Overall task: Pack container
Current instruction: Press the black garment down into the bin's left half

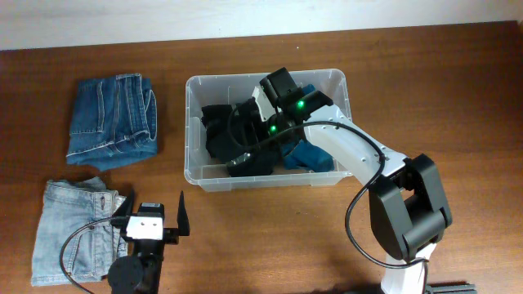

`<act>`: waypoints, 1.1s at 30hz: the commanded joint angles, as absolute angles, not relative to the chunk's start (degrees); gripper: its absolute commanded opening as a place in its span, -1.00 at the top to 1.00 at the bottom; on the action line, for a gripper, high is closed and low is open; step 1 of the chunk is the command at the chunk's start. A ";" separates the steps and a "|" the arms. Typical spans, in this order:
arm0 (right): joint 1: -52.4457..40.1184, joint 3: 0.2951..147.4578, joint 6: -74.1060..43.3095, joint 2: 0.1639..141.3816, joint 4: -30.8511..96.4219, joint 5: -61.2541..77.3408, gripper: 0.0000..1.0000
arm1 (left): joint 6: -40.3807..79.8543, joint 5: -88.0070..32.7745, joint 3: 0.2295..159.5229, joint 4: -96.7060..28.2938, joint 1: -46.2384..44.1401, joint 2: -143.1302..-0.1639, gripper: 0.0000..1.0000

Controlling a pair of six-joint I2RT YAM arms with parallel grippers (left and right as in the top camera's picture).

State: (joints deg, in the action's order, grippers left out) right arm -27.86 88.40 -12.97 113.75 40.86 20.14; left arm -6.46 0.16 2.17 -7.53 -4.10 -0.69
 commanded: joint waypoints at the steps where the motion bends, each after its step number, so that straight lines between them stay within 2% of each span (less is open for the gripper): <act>1: -28.60 89.32 -11.09 114.17 39.51 19.88 -0.78 | -7.38 -0.25 1.85 -7.38 -3.97 -0.36 -0.99; 11: -31.05 89.32 -6.17 115.50 38.00 19.81 -0.96 | -7.38 -0.25 1.85 -7.38 -3.97 -0.36 -0.98; 21: -31.11 89.32 -5.74 118.15 36.56 19.66 -0.93 | -7.38 -0.25 1.85 -7.38 -3.97 -0.36 -0.99; 25: -31.11 89.32 -5.74 118.39 36.38 19.66 -0.56 | -7.38 -0.25 1.85 -7.38 -3.97 -0.36 -0.99; 29: -31.05 89.32 -5.74 118.39 36.36 19.64 -0.38 | -7.38 -0.25 1.85 -7.40 -3.97 -0.36 -0.99; 31: -31.00 89.67 -5.76 118.34 36.42 19.66 -0.01 | -7.38 -0.25 1.85 -7.38 -3.97 -0.36 -0.99; 33: -31.00 90.24 -5.76 118.34 36.69 19.86 0.21 | -7.38 -0.27 1.85 -7.38 -3.97 -0.36 -0.99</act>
State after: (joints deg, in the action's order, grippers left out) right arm -30.81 88.40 -5.93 117.51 36.73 20.12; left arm -6.46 0.16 2.17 -7.53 -4.10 -0.69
